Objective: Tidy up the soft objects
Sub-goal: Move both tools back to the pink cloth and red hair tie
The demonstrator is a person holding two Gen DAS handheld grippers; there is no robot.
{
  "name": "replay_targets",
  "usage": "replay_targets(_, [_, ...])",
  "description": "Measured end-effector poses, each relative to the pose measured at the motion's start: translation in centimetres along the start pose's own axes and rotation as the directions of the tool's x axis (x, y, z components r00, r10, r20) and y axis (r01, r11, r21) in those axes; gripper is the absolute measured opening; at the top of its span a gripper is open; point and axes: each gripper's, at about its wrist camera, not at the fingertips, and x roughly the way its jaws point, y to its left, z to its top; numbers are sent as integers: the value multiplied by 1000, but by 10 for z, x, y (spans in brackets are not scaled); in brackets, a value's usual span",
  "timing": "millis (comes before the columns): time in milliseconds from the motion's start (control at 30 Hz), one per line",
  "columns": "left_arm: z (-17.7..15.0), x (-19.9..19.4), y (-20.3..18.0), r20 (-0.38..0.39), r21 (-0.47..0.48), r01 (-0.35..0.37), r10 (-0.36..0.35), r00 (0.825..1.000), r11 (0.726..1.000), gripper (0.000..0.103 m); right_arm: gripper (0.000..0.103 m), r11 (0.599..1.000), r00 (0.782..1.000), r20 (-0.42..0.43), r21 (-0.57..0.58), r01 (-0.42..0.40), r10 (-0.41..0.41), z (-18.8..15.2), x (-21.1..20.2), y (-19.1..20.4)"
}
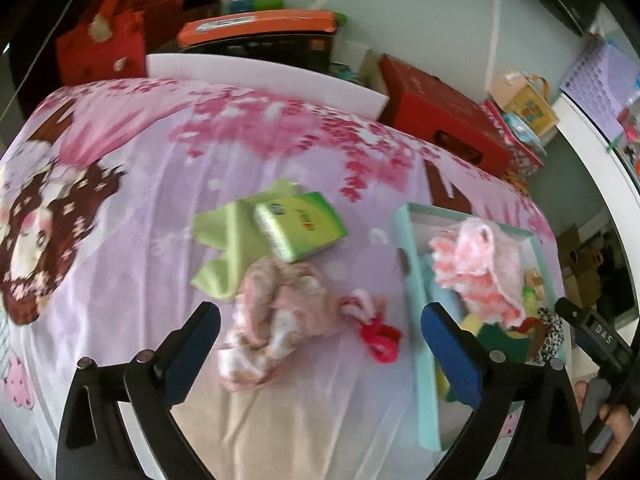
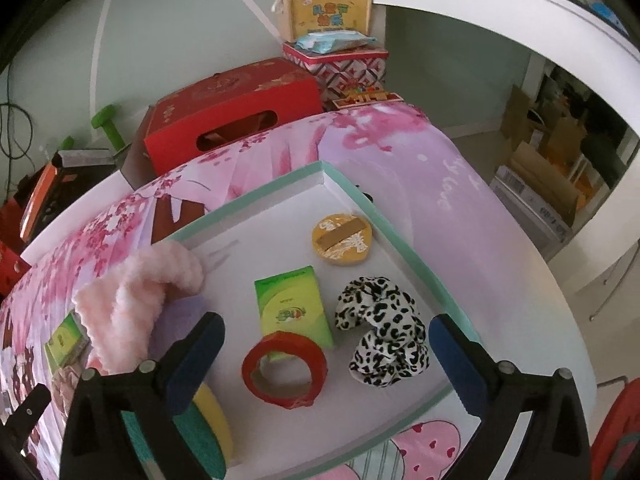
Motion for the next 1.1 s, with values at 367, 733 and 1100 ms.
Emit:
replay_targets(367, [19,-27,54,64,-147,-57,67,996,987,100,103,979,982,75,-128,-161,172,-1,-34,69])
replay_targets(733, [20,-30,83,23,-224,-101,109,994,969,100,103,869,921,11,-333,-365,391,-30,-56,151])
replay_targets(1100, [15,-12,87,-54,-256,-99,88,995,962,100,91,783,907,-144,-462,-416,397,-72,-33,202])
